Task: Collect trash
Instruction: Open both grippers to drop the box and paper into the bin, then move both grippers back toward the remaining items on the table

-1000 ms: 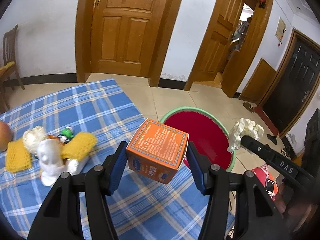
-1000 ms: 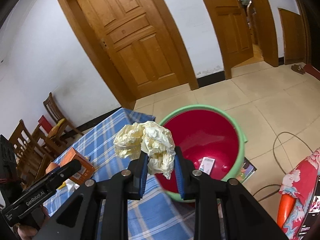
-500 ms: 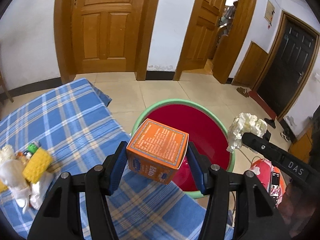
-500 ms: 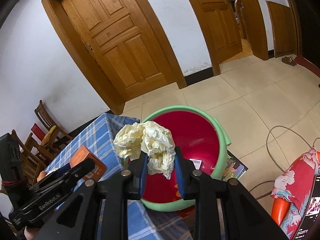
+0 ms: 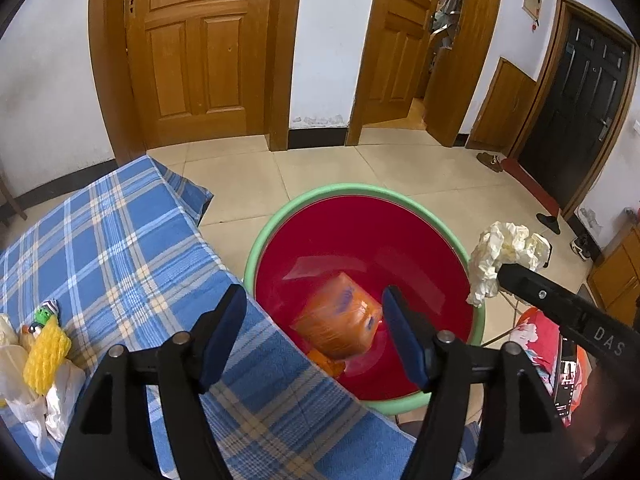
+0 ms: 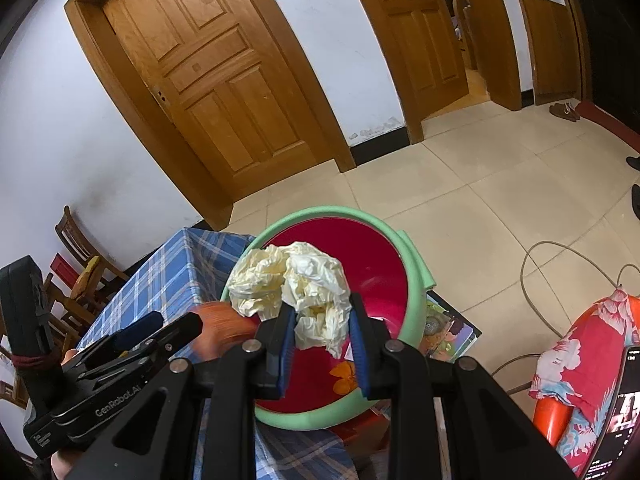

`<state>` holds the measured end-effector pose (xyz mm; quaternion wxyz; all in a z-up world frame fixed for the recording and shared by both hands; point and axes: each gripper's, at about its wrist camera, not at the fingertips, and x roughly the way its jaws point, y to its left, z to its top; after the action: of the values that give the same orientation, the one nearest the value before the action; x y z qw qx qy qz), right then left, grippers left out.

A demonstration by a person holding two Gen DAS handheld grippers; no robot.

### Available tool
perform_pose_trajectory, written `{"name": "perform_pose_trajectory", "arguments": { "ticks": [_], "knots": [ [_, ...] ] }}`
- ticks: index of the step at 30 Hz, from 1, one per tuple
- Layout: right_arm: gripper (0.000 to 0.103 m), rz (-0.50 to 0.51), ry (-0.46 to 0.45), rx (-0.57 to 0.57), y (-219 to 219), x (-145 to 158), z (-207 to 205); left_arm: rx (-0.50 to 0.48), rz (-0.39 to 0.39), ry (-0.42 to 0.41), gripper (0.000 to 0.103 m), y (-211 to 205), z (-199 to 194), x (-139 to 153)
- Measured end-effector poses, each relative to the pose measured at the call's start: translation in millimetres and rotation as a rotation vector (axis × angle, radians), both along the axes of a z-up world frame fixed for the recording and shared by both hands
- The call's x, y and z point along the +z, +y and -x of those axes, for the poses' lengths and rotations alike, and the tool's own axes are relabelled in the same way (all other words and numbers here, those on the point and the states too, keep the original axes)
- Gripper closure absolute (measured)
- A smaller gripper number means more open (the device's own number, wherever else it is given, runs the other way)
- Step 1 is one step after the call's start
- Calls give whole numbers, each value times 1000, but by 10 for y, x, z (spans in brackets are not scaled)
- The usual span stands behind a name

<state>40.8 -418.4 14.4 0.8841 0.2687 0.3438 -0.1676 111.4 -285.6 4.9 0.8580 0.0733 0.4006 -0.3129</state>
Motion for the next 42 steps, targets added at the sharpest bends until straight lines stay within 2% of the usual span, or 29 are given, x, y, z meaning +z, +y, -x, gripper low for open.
{"name": "perform_pose_trajectory", "arguments": {
  "ticks": [9, 11, 17, 42],
  "knots": [
    [71, 12, 9, 10, 32, -23, -49, 43, 6, 14, 33, 124, -15, 8],
    [60, 9, 6, 13, 47, -24, -55, 57, 8, 16, 33, 166, -16, 18],
    [48, 17, -10, 21, 90, 16, -43, 87, 20, 22, 33, 300, -8, 46],
    [45, 16, -71, 70, 485, 290, 161, 195, 70, -10, 33, 996, 292, 339]
  ]
}}
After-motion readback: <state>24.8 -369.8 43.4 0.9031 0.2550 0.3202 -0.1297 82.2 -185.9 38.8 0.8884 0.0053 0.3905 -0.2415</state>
